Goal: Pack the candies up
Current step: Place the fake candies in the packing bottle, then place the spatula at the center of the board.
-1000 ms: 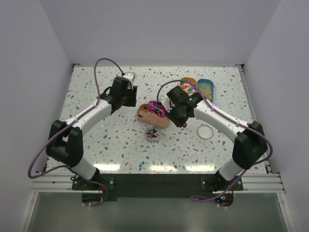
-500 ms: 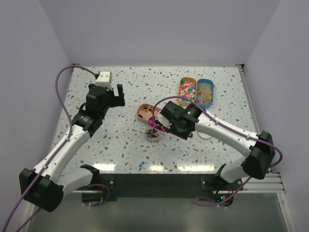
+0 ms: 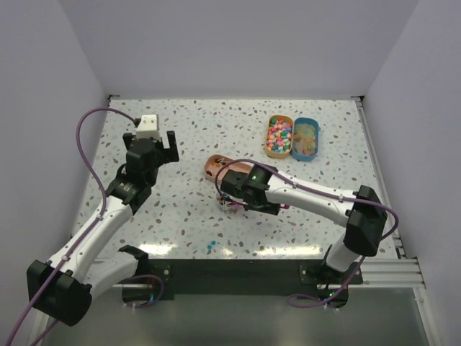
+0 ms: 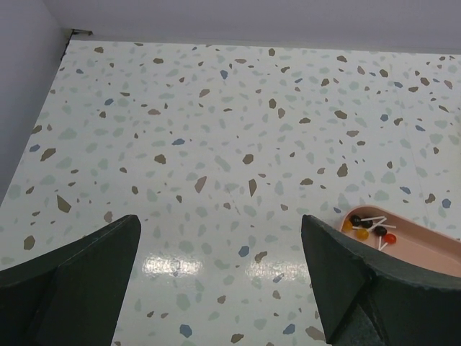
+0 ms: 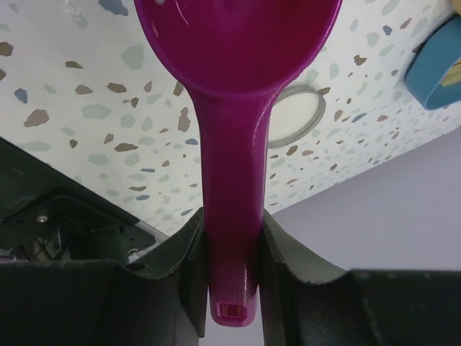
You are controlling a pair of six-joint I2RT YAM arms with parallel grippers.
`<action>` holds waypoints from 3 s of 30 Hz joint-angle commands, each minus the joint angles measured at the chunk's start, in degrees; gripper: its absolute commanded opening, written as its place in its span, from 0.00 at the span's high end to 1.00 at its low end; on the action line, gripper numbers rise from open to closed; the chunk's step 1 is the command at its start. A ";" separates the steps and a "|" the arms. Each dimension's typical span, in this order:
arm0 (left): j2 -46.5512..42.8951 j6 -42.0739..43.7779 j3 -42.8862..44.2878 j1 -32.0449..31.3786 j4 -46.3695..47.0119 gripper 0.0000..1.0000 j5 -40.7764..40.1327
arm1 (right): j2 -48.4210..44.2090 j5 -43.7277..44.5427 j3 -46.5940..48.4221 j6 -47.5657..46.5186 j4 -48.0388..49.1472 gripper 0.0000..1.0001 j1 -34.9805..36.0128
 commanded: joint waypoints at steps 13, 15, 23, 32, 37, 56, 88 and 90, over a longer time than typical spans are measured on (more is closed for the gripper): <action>-0.35 0.96 -0.38 0.23 4.44 0.02 -2.43 | 6.01 18.50 4.99 6.25 -12.42 1.00 6.11; -0.35 1.14 -0.38 0.14 4.44 0.02 -2.51 | 6.19 19.99 4.99 6.77 -13.48 1.00 6.72; -0.08 1.23 -0.38 0.23 4.53 0.02 -2.78 | 3.56 24.83 3.06 8.09 -15.68 1.00 7.87; 0.27 1.23 -0.38 0.23 4.44 0.01 -2.60 | -2.32 20.27 1.56 9.67 -11.74 1.00 6.99; 0.01 1.05 -0.47 0.23 4.53 0.01 -2.08 | -6.37 11.49 2.00 11.52 -0.67 1.00 -2.47; -0.87 0.96 -1.00 -0.21 4.88 0.01 -1.02 | -23.68 -9.44 -25.93 29.09 33.44 1.00 -52.50; -0.88 1.49 -1.09 -1.53 5.23 0.01 -0.67 | -29.32 -19.20 -30.79 34.20 38.90 0.20 -62.20; -0.87 1.49 -1.17 -1.53 5.14 0.01 -0.76 | -26.53 -17.37 -27.38 32.62 40.13 0.23 -54.51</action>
